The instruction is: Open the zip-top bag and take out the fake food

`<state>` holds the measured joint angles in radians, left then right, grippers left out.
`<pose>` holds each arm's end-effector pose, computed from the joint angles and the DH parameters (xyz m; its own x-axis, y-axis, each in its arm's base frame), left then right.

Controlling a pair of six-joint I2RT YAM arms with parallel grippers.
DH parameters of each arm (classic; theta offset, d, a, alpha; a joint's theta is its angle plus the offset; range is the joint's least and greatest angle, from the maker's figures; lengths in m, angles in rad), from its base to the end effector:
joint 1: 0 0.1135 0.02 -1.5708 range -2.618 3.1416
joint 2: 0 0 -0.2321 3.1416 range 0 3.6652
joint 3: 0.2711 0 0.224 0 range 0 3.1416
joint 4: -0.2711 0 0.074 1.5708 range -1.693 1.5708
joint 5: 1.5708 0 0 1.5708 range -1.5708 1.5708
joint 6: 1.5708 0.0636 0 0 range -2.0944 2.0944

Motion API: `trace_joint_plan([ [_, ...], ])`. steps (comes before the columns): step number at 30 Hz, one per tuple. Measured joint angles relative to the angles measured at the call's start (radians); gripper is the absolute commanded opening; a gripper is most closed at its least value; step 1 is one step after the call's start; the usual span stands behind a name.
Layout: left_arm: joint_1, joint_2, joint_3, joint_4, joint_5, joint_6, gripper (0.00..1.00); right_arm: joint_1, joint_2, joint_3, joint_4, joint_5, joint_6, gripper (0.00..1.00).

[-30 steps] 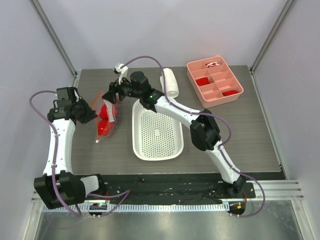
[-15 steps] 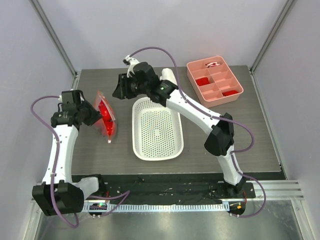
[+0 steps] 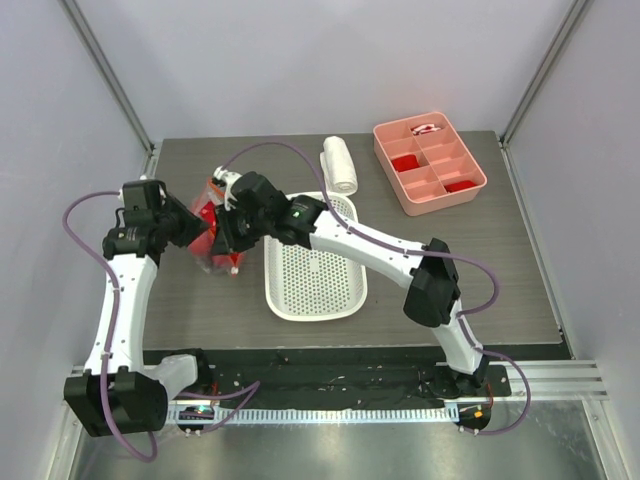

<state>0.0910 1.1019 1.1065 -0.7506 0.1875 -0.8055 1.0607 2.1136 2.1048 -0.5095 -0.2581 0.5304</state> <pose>0.2310 0.0092 0.2889 -0.5022 -0.7573 -0.4175 -0.4548 0.6419 -0.6173 0.2172 0.4215 0.3032 -0.6903 -0.2320 -0.6853 -0.6989 0.4590 0.5485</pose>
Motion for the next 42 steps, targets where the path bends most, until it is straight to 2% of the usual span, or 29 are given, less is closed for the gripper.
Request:
trace_joint_plan([
  [4,0.0,-0.019,-0.019,0.004,0.0,-0.006,0.0,-0.025,0.0,-0.06,0.002,0.034,0.015,0.18],
  [13,0.0,-0.023,-0.031,0.008,0.005,-0.006,0.0,-0.056,0.0,-0.1,0.014,0.068,0.025,0.23],
  [16,0.0,-0.024,-0.042,0.018,0.016,-0.018,0.0,-0.054,0.002,-0.089,0.015,0.064,0.025,0.23],
  [24,0.0,-0.035,-0.053,0.029,0.023,-0.034,0.0,-0.054,0.064,0.014,0.019,0.065,0.016,0.33],
  [30,0.0,-0.048,-0.055,0.029,0.023,-0.051,0.0,-0.056,0.114,0.022,0.008,0.077,0.004,0.35],
  [40,0.0,-0.062,-0.058,0.029,0.023,-0.051,0.0,-0.061,0.119,-0.017,-0.005,0.111,-0.027,0.55],
  [42,0.0,-0.066,-0.061,0.029,0.023,-0.051,0.0,-0.062,0.119,-0.017,-0.032,0.12,-0.037,0.62],
])
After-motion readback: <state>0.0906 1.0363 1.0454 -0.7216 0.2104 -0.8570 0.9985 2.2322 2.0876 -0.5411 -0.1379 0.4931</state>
